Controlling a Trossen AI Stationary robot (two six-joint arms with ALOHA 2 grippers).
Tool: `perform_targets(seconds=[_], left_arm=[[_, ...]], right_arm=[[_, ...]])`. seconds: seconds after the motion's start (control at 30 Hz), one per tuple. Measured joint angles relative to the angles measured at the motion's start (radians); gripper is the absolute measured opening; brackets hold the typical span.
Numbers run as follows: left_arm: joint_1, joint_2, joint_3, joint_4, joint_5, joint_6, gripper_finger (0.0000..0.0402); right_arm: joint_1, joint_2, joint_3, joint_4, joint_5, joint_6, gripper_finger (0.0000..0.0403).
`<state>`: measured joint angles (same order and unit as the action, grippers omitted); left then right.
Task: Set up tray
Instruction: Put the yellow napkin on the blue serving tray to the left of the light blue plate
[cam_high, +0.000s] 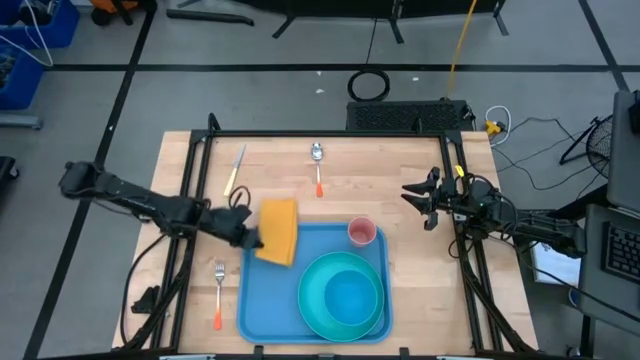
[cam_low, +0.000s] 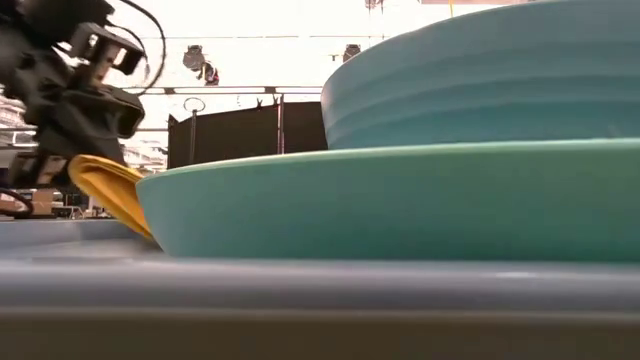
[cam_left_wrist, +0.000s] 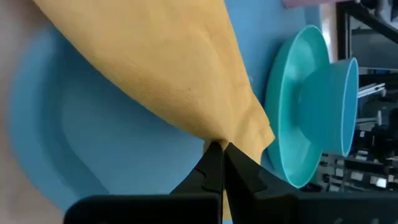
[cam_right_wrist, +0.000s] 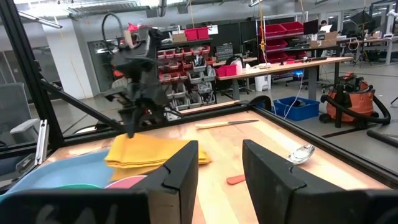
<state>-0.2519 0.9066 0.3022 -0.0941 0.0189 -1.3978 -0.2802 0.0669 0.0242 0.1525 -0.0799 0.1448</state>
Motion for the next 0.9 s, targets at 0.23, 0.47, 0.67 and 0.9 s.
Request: perform_targets(seconds=[0.23,0.47,0.67,0.9], left_arm=[[-0.271,0.094,0.001,0.134,-0.197,-0.229,0.0],[-0.456,0.306,0.002,0.387,-0.288,-0.377,0.0],[-0.508,0.481,0.068,0.438,-0.284,-0.422,0.0],[-0.529,0.571,0.157,0.438,-0.282,-0.419,0.0]], right_arm=[[0.0,0.0,0.0,0.0,0.0,0.0,0.0114],[0.0,0.0,0.0,0.0,0.0,0.0,0.0114],[0.0,0.0,0.0,0.0,0.0,0.0,0.0114],[0.0,0.0,0.0,0.0,0.0,0.0,0.0114]])
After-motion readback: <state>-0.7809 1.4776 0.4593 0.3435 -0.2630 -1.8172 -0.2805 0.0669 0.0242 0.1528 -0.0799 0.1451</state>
